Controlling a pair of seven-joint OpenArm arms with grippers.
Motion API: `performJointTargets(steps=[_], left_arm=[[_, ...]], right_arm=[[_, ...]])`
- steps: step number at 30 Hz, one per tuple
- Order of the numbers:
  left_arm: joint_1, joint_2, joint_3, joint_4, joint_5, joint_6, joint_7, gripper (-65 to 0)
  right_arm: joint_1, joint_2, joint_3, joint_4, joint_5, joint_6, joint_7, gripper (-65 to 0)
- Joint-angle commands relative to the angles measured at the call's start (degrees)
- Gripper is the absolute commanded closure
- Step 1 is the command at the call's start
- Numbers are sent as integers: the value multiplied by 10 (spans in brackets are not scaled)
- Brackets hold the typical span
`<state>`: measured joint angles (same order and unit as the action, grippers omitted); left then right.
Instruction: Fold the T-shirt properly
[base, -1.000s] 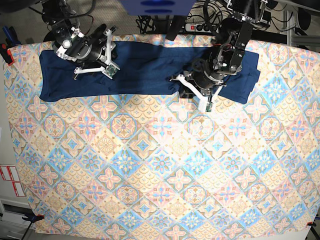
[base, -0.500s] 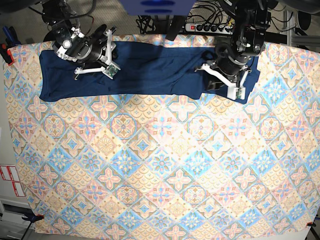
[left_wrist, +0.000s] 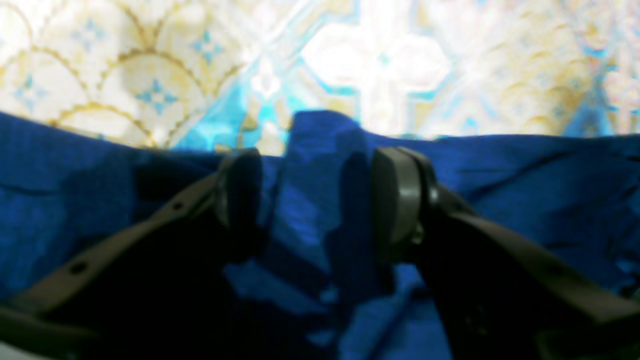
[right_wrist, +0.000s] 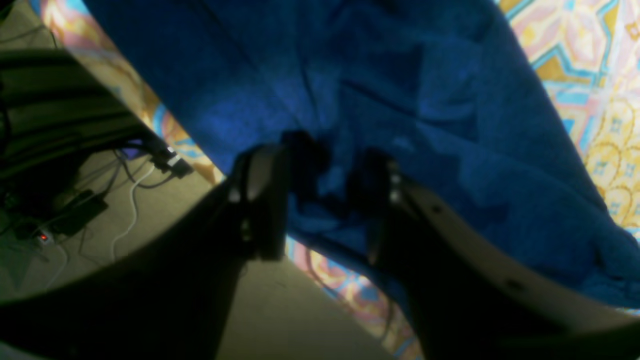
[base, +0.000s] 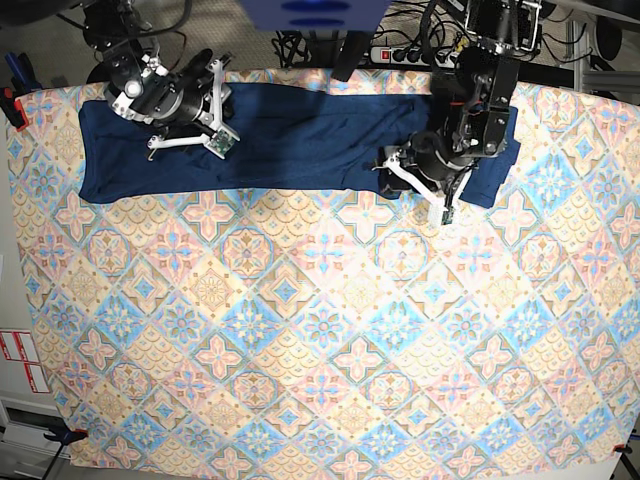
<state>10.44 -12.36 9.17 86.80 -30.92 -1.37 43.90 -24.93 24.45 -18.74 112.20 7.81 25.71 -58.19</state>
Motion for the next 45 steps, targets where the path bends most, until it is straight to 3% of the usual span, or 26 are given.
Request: performJointTargets(steps=[1,7,13,23,28,30,37,45], left_arm=[[-5,7,-1,-5,-1,-1,-3,-341],[-9,16,27,-13,-2,-2,-4,-319],[-21,19,84,-17,-2,-2,-8,-134],[-2,24,88,19,-2,-2,-30,-113],[24,5,87,64,-2,2,-68,0],[39,-1,87,76,-2,3,-78,0],[115,-15,5,121,1,4,-113,0],[185,-16,-99,190,2,0,-113,0]], right_arm=[[1,5,3,11,3,1,6,-232],[1,3,3,11,3,1,6,-232],[1,3,3,11,3,1,6,-232],[1,3,3,11,3,1,6,-232],[1,3,3,11,3,1,6,-232],[1,3,3,11,3,1,6,-232],[1,3,3,11,3,1,6,-232],[1,3,3,11,3,1,6,-232]])
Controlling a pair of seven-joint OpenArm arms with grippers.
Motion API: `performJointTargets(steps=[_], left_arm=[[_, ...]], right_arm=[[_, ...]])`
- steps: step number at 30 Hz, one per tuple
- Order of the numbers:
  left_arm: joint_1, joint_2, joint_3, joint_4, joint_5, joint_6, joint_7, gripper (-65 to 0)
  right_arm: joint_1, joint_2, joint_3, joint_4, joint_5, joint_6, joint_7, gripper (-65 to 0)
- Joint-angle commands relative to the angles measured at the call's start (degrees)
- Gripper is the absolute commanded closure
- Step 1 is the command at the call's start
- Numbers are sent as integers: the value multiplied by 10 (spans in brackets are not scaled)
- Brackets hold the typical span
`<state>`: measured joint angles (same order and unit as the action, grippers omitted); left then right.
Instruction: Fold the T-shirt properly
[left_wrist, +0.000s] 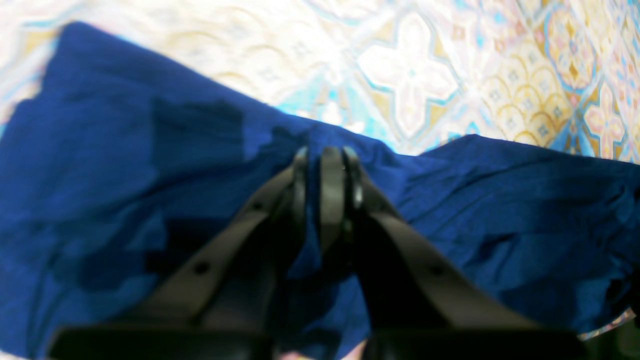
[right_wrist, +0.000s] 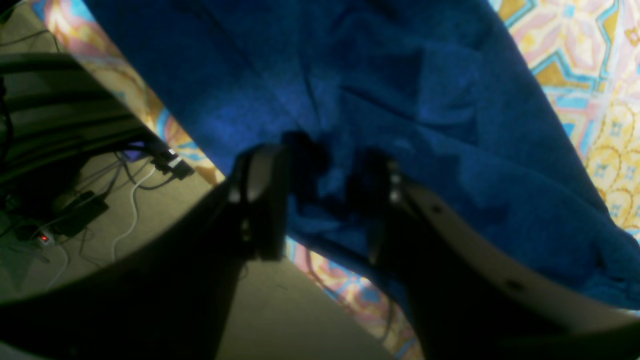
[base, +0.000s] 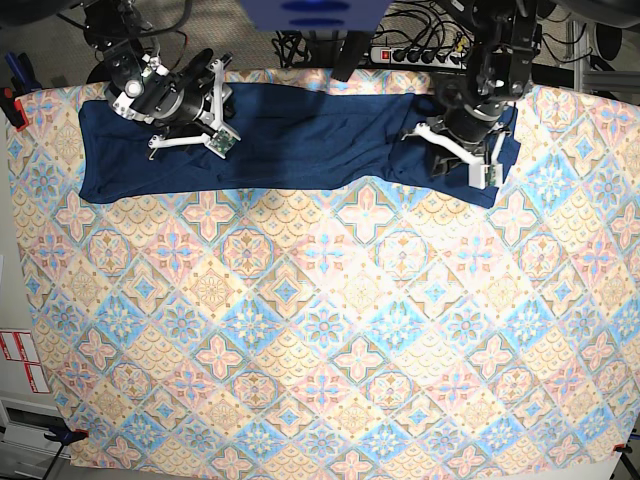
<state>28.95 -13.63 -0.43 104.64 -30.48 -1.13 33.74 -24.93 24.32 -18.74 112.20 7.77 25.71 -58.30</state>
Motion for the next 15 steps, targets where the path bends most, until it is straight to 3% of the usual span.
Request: performJointTargets(steps=[1,15], left_arm=[[5,-3,-15,19,-2,-2,-12,0],[38,0,-145,24,-5,-1,-11,0]], right_arm=[[1,4,3,11,4,1,7,-232],[1,4,3,11,4,1,7,-232]])
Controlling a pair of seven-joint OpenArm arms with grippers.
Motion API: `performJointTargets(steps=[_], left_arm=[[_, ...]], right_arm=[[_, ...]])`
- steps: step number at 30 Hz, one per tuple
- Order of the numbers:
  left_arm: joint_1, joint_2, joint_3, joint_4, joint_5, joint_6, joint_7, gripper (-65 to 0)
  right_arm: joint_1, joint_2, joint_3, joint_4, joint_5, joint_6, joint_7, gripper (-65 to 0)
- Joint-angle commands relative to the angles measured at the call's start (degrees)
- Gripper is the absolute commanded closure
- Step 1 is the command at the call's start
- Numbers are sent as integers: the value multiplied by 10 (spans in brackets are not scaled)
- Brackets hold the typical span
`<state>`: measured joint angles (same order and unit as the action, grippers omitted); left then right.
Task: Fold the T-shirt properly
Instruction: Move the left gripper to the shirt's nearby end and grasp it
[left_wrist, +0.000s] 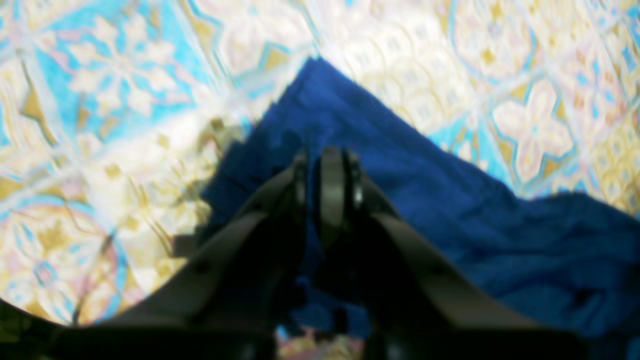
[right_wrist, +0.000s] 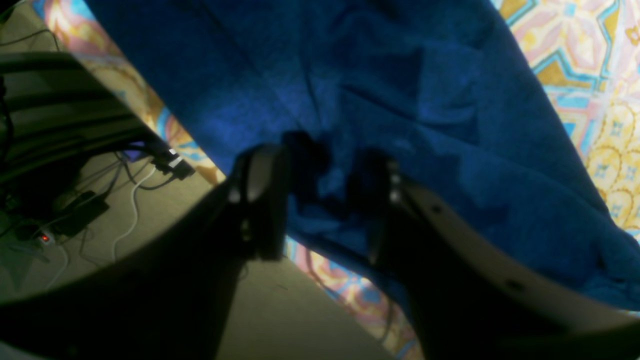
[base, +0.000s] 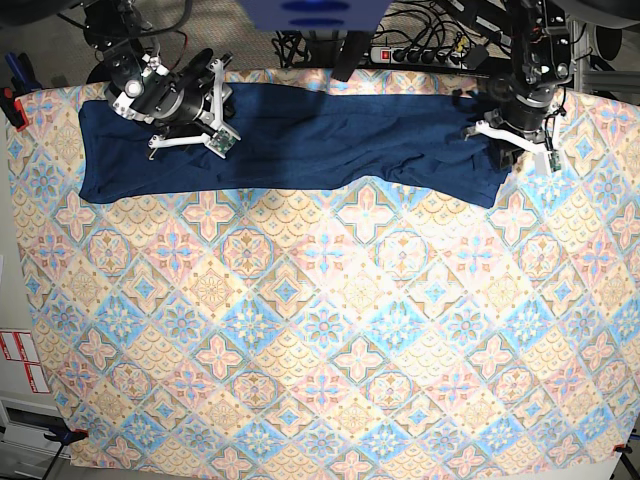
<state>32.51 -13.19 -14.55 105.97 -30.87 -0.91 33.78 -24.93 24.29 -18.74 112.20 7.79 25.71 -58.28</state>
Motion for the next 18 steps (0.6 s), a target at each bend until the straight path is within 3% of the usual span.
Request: performJointTargets(steps=[1,7,9,13,18], left_arm=[[2,-4,-4,9,0,-2,-9,0],[1,-4,-3,-35,1,-2,-7,-7],[2,-4,-3,-40,-1,-2,4,-70],[1,-4,-6,-40,-2,-1,48,-265],[-2,-20,-7,-40,-2,-3,51,-422]], right_arm=[[1,5,3,11,3,1,7,-232],[1,5,3,11,3,1,7,-232],[1,5,3,11,3,1,7,-232],[2,5,3,10,3,1,7,-232],[2,5,3,10,3,1,7,-232]])
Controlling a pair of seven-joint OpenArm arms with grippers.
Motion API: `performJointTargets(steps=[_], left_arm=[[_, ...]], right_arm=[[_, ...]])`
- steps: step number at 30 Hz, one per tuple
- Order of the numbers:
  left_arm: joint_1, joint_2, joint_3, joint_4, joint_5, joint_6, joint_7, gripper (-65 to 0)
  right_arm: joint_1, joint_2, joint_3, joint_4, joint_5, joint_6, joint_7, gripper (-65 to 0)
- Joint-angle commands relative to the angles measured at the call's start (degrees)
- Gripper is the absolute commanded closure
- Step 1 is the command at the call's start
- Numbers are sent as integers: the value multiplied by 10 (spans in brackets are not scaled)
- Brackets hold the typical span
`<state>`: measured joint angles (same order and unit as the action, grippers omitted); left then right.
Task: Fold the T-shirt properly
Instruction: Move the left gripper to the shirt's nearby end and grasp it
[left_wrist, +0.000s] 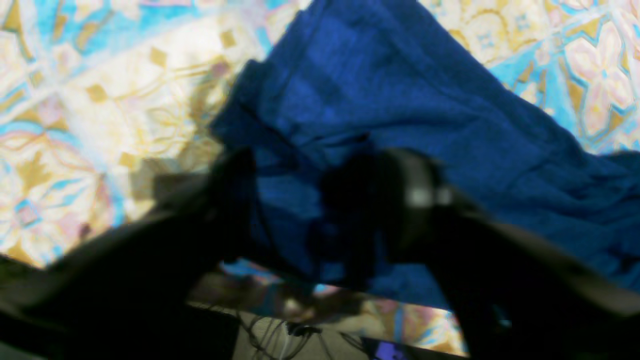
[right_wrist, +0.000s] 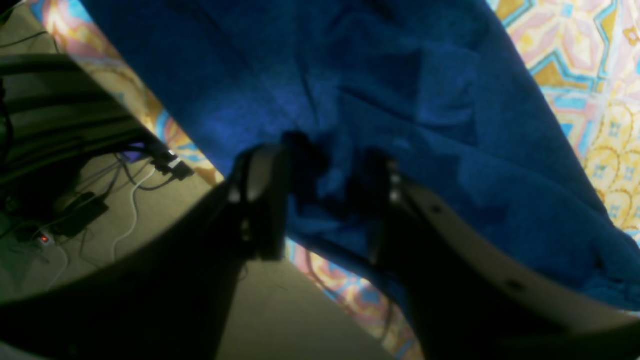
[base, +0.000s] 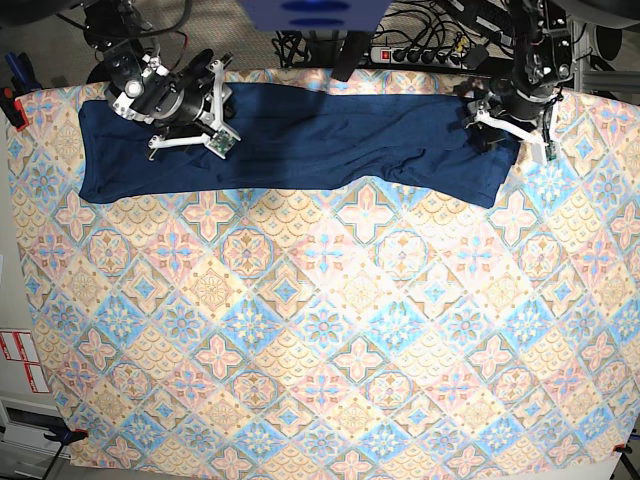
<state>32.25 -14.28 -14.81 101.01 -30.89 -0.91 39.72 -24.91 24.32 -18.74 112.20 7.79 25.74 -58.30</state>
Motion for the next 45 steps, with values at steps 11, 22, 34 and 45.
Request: performJointTargets(steps=[11,22,34,45], left_arm=[[-78,-82,0,-1,-1,-30,137,-517],[-136,-87,0,-19,4,-86,219,-517],[-137,-100,3,-88,4,-86,214,-517],[-149,-97,119,-146,-3,-86,170,-516]], right_arm=[[2,4,3,10,3,1,7,-232],[2,3,2,11,3,1,7,-232],[2,3,2,11,3,1,7,-232],[2,3,2,11,3,1,7,-232]])
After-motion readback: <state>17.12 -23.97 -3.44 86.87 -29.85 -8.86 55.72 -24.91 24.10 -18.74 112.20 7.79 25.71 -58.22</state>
